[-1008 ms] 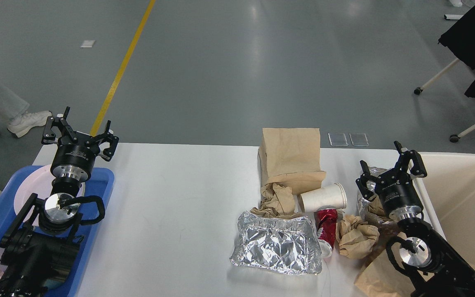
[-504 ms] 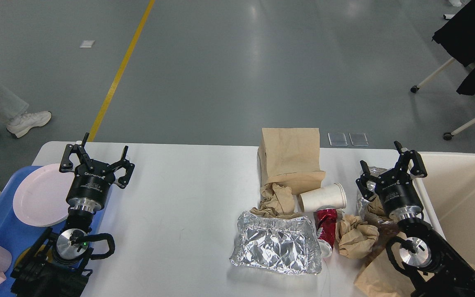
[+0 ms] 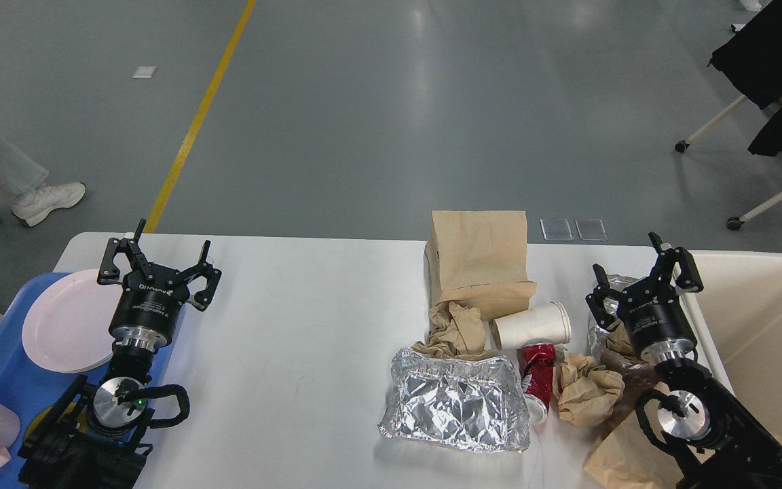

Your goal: Tidy desktop

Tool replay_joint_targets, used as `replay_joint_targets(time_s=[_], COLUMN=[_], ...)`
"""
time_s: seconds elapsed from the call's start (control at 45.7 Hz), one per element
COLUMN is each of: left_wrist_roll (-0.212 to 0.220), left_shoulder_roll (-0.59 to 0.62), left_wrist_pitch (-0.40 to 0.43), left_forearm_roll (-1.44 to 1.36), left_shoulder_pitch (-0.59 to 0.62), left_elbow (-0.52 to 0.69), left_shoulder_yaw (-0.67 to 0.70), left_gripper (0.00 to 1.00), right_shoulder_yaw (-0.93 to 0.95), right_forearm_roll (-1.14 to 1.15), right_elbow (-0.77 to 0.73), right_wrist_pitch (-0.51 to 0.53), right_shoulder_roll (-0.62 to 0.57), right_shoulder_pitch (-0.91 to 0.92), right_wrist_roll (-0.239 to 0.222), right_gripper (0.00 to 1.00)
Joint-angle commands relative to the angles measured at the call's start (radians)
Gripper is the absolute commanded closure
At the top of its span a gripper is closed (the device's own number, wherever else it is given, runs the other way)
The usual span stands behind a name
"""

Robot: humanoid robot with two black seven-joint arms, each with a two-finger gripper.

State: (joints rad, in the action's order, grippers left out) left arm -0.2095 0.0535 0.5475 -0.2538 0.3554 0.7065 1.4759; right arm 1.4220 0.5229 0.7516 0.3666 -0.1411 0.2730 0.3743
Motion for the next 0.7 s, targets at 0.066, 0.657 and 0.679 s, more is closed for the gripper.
replay_joint_targets(time_s=[0.066, 0.657, 0.679], left_wrist_roll=[-0.002, -0.005, -0.004], left_shoulder_roll=[0.002, 0.0, 0.0], left_wrist_pitch=[0.003, 0.003, 0.003], left_forearm_roll=[0.007, 0.011, 0.011], left_shoulder_pitch=[0.004, 0.004, 0.004], left_elbow=[-0.004, -0.004, -0.004], left_shoulder_yaw=[0.0, 0.0, 0.0], left_gripper=[0.04, 0.04, 0.04], right_shoulder_yaw=[0.0, 0.0, -0.002], right_forearm_roll=[0.0, 0.0, 0.0], right_elbow=[0.0, 0.0, 0.0], right_wrist_pitch=[0.0, 0.0, 0.0], right_shoulder_roll=[0.0, 0.0, -0.002], right_shoulder_pitch=[0.0, 0.0, 0.0], right_wrist_roll=[0.0, 0.0, 0.0], right_gripper=[0.0, 0.0, 0.0])
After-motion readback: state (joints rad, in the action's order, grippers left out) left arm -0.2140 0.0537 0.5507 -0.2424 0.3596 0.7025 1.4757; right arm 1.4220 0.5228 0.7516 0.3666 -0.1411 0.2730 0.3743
